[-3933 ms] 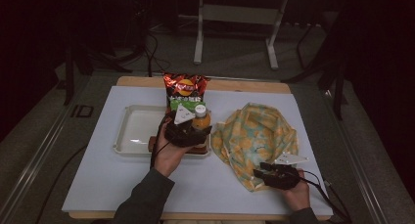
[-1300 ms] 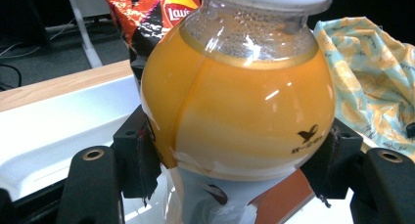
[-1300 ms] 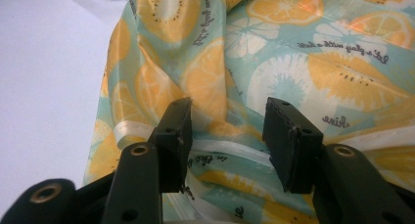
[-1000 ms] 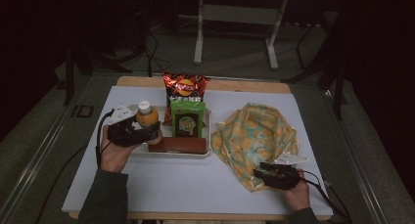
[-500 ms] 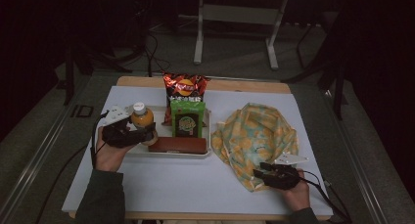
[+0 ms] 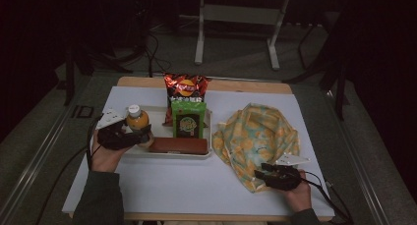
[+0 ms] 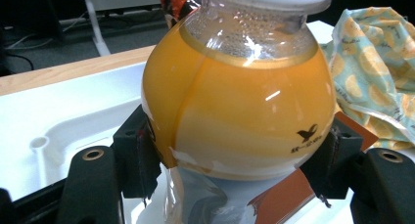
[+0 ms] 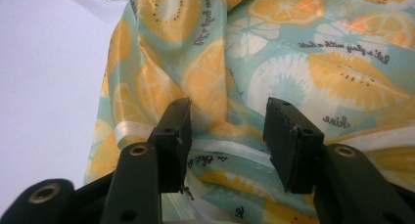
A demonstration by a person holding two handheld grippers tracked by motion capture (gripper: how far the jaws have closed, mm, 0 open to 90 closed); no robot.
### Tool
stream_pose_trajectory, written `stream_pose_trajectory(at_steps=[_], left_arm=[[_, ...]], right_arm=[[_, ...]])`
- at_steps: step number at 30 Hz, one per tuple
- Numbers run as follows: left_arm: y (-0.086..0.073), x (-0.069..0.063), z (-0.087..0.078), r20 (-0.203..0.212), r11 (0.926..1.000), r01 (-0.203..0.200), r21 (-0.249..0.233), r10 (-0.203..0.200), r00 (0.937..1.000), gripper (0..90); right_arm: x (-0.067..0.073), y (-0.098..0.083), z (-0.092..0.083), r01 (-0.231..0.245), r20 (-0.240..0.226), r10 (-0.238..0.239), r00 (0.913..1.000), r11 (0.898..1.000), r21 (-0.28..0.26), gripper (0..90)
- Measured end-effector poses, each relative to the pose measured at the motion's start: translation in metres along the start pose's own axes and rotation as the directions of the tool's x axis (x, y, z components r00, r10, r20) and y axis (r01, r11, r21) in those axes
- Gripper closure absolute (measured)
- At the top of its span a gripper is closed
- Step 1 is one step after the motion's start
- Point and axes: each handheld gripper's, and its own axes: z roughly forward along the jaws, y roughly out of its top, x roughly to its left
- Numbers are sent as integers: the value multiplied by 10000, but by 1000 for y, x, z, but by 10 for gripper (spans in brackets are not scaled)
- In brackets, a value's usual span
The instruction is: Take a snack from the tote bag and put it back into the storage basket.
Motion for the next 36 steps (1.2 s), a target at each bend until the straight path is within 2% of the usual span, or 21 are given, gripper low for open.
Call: stream_pose_trajectory(at_steps=[12, 27, 36], left_arm=[[-9, 16, -2, -203, 9997, 250, -52, -251, 9995, 327], [-22, 18, 13, -149, 9987, 294, 421, -288, 9995, 326], [-29, 22, 17, 109, 9971, 342, 681, -351, 9993, 325]], right_arm=[[0, 0, 0, 2, -9, -2, 10000, 10000, 0, 529], [0, 0, 0, 4, -11, -4, 10000, 10000, 1, 528], [0, 0, 0, 3, -16, -3, 10000, 10000, 4, 528]])
